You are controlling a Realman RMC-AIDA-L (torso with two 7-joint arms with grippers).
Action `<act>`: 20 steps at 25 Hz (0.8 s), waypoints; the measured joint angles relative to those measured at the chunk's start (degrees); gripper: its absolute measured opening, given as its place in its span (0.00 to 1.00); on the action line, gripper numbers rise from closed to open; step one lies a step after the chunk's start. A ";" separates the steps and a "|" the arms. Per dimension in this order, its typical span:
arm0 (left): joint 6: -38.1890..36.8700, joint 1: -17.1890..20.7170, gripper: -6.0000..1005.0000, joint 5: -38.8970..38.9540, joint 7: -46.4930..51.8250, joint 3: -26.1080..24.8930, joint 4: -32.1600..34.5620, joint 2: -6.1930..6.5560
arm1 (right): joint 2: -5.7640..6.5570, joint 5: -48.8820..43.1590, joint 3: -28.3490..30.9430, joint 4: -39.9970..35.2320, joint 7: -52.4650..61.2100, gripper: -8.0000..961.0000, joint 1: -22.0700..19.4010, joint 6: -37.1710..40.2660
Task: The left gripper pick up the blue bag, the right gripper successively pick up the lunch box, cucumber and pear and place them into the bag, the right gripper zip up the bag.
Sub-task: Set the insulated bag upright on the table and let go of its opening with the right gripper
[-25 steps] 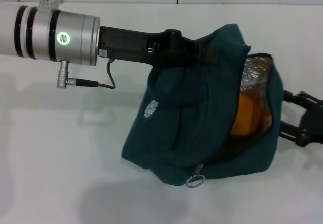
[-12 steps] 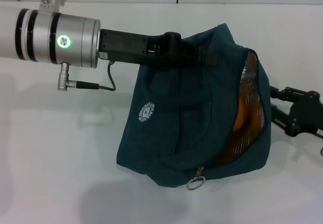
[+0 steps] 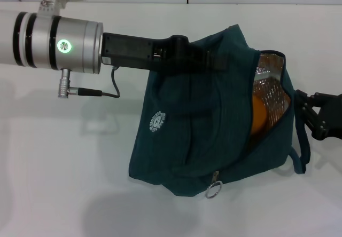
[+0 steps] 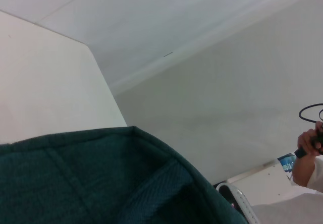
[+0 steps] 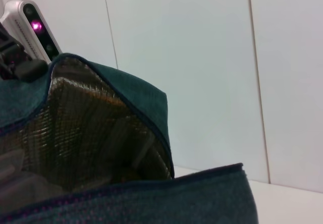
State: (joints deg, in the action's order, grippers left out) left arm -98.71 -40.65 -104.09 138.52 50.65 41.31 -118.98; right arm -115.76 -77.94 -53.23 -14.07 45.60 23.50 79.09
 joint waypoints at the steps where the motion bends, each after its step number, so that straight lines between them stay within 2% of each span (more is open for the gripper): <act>1: -0.03 0.01 0.07 0.02 0.00 0.02 0.00 0.00 | 0.01 -0.08 -0.09 0.00 0.00 0.08 0.09 -0.12; 9: -0.17 0.26 0.07 0.03 0.00 -0.01 0.00 -0.03 | 0.04 0.46 0.34 0.00 -0.15 0.07 -0.45 1.48; 20: -2.39 2.29 0.07 -0.28 -0.02 0.27 0.00 0.30 | 0.46 7.99 0.55 -1.61 -5.19 0.07 -4.49 12.13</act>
State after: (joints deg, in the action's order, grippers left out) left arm -101.10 -38.37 -104.37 138.50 50.92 41.30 -118.69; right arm -115.30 -69.95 -52.68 -15.68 40.41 19.02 91.22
